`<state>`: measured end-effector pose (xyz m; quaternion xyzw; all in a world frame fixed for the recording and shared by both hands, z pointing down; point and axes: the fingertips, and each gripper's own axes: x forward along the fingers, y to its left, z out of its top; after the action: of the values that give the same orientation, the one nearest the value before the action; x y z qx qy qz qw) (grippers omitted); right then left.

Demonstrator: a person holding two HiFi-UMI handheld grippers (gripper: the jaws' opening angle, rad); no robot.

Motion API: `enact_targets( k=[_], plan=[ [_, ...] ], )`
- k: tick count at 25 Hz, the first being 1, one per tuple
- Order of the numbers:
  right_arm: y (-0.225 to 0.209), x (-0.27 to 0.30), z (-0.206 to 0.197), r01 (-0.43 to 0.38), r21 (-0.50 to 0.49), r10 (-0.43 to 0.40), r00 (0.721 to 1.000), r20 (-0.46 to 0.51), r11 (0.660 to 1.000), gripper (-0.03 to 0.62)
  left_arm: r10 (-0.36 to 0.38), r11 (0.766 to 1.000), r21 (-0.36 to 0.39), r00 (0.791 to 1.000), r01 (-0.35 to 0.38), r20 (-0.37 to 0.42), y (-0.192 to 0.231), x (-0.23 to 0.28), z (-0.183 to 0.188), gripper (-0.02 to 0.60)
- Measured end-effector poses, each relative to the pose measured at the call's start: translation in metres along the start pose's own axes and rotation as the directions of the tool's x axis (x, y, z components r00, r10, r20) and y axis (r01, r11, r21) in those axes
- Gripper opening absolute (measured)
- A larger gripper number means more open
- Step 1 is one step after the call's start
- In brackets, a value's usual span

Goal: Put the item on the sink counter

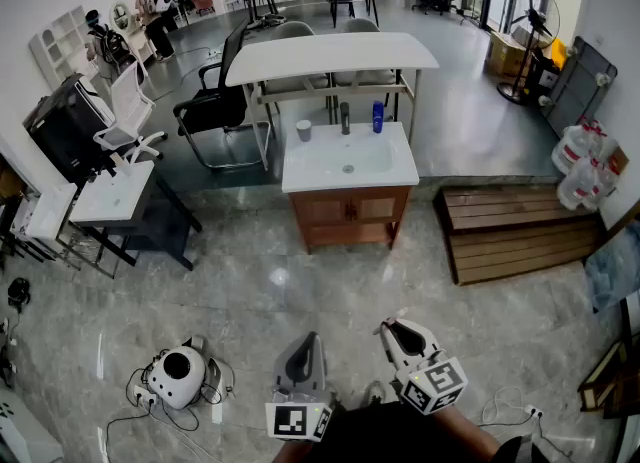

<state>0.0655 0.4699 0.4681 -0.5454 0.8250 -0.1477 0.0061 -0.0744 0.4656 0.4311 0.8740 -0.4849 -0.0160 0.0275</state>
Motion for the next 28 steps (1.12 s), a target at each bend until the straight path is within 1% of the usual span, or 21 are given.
enact_targets(
  k=[4,8,15,23,28],
  plan=[
    [-0.003,-0.004,0.001,-0.002,-0.001,0.002,1.0,-0.002,1.0,0.046,0.003,1.0,-0.021,1.0,-0.003,0.001,-0.007,0.002,0.003,0.017],
    [-0.003,-0.006,0.001,-0.006,-0.003,0.006,1.0,-0.007,1.0,0.046,0.002,1.0,-0.022,1.0,-0.002,0.001,-0.01,0.003,0.005,0.017],
    [-0.014,-0.013,0.002,-0.001,0.028,0.001,1.0,0.006,1.0,0.046,0.001,1.0,-0.019,1.0,-0.001,-0.005,-0.022,0.008,0.002,0.016],
    [-0.035,-0.029,0.001,-0.02,0.032,0.02,1.0,0.011,0.999,0.046,0.019,1.0,-0.006,1.0,-0.019,-0.01,-0.047,0.016,-0.001,0.017],
    [-0.047,-0.031,-0.002,-0.058,0.032,0.057,0.998,0.014,0.998,0.046,0.041,0.999,0.012,0.999,-0.041,-0.013,-0.056,0.019,-0.009,0.017]
  ],
)
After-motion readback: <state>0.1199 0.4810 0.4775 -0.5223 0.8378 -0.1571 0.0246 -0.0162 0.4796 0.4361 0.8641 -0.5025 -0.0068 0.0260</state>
